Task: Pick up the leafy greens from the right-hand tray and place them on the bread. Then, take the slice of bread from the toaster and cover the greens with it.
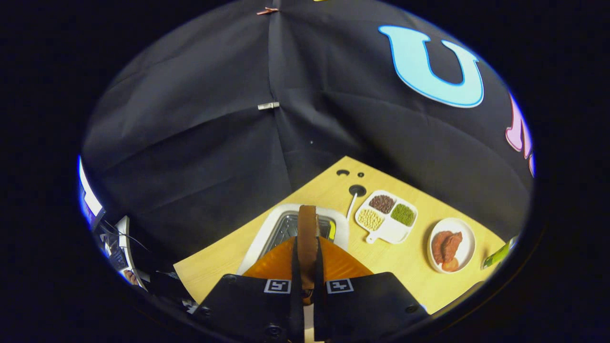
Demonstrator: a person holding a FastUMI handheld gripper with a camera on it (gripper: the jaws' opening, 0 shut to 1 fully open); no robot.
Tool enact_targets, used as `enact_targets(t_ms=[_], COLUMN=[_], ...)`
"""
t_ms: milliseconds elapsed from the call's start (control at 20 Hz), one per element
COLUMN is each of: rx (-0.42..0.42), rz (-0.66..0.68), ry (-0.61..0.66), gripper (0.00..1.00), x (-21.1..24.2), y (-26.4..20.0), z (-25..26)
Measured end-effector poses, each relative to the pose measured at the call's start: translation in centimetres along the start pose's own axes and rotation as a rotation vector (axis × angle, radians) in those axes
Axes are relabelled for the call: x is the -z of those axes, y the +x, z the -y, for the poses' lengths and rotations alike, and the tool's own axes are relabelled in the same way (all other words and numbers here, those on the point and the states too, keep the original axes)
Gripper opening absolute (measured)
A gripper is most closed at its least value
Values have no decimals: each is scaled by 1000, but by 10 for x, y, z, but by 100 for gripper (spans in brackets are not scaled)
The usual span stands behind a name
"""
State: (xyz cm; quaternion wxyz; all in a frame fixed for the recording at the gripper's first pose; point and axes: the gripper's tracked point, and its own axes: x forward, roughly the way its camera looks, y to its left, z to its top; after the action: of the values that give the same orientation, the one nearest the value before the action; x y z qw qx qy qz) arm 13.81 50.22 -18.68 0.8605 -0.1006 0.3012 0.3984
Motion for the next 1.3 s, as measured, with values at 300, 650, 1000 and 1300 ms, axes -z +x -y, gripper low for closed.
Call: enact_targets(t_ms=[300, 650, 1000, 1300], rx=[19, 56, 92, 82], rz=[123, 173, 115, 30], ry=[26, 168, 321, 476], gripper=[12, 12, 12, 12], x=[-45, -31, 51, 137], y=[-61, -130, -163, -156], z=[18, 68, 113, 132])
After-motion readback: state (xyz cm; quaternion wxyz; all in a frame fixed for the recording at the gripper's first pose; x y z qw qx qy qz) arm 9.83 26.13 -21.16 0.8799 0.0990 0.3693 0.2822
